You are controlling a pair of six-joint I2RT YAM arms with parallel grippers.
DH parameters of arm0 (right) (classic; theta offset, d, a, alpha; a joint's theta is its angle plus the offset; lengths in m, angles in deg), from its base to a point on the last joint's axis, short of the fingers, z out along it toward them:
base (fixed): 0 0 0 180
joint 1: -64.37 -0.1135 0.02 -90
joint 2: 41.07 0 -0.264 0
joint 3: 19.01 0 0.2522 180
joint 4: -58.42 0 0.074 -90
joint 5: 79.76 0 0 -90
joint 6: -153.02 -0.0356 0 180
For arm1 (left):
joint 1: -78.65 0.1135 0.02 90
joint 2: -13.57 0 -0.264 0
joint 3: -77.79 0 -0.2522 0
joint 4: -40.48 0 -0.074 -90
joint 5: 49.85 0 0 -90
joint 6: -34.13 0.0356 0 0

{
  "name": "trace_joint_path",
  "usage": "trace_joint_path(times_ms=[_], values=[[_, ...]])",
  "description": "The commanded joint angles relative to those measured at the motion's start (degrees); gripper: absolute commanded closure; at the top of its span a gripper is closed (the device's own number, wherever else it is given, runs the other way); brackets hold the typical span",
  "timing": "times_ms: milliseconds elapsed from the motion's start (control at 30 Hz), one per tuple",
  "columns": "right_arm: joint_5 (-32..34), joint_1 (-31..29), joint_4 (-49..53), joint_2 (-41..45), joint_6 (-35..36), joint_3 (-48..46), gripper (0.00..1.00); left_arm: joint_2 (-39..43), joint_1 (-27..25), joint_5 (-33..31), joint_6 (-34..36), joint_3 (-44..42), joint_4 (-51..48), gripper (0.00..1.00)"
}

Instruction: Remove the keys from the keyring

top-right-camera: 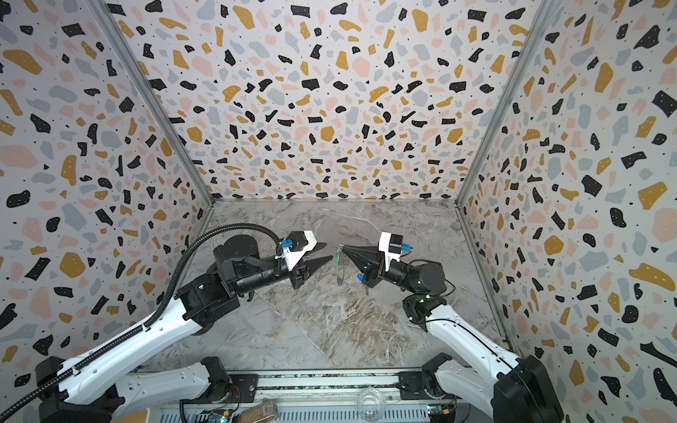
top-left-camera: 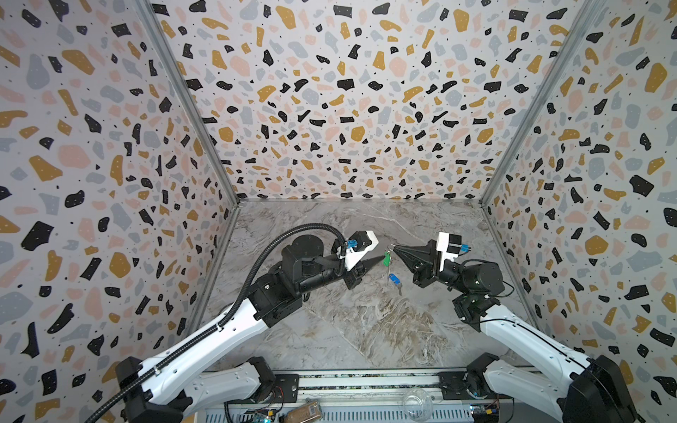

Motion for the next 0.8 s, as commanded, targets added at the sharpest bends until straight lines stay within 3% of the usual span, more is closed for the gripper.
trace_joint_path(times_ms=[0,767], values=[[-1.20,-0.32,-4.96,0.38,-1.93,0.12,1.00,0.13,0.33,4.49,-0.60,2.17,3.68,0.64],[-4.76,-0.41,-5.71,-0.10,-3.36,0.10,1.00,-1.74,0.37,6.04,0.08,3.78,5.21,0.78]])
